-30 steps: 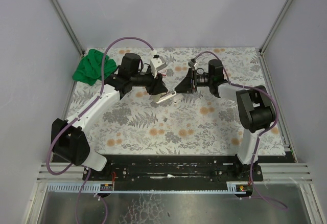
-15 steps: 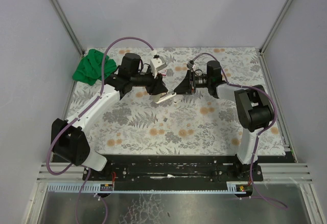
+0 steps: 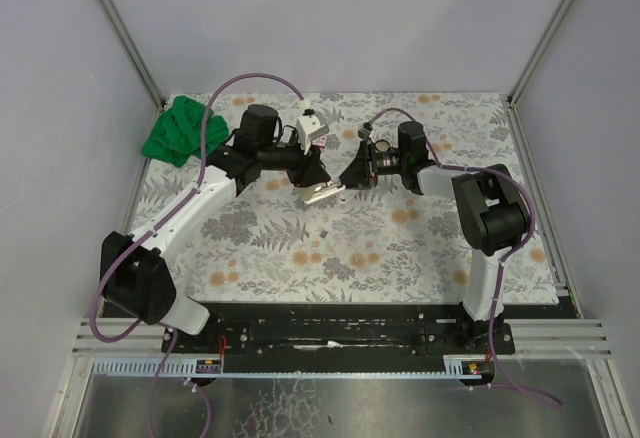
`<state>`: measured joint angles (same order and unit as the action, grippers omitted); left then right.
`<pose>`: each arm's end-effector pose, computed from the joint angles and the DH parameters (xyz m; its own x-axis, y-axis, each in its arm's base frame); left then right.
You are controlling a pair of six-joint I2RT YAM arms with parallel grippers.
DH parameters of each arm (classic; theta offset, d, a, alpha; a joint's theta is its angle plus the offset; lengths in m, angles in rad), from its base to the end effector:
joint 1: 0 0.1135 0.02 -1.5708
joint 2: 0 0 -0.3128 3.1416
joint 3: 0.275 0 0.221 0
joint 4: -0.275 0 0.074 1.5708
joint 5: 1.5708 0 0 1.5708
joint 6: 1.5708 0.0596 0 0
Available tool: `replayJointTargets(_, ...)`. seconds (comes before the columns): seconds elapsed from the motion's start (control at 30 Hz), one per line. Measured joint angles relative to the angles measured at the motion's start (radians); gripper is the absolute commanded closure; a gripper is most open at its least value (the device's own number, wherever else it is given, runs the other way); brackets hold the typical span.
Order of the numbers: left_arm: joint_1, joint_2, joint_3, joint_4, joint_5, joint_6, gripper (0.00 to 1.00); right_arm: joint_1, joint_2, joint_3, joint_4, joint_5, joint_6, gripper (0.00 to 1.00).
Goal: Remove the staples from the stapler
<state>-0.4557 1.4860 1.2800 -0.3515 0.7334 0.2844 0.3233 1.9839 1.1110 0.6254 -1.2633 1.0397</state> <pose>0.2647 -0.1742 0.3778 -0.2211 0.3405 -0.9139 0.9367 0.3350 -0.1018 0.3778 0.1865 0.2530 -0.9561 -0.0451 -0.2897 -0.2922 0.0638 0.9542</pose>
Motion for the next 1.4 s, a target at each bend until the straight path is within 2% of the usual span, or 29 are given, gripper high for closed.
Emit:
replayJointTargets(0.23,-0.003,0.0,0.0,0.0,-0.007,0.001,1.0,0.009,0.009,0.0,0.048,-0.015,0.046,0.74)
replayJointTargets(0.37,-0.005,0.0,0.0,0.0,-0.013,0.001,1.0,0.011,0.02,0.0,0.077,-0.022,0.083,0.98)
replayJointTargets(0.4,-0.007,0.0,0.0,0.0,-0.015,0.003,1.0,0.011,0.021,0.0,0.079,-0.021,0.094,1.0)
replayJointTargets(0.63,-0.01,0.0,0.0,0.001,-0.03,0.017,0.99,0.011,0.026,-0.001,0.084,-0.022,0.129,1.0)
replayJointTargets(1.13,0.002,-0.029,-0.022,0.03,-0.048,0.032,0.75,-0.025,-0.004,-0.006,0.037,-0.011,0.087,1.0)
replayJointTargets(1.4,0.036,-0.054,-0.043,0.046,-0.027,0.035,0.74,-0.068,-0.01,-0.048,0.116,-0.011,0.152,1.0)
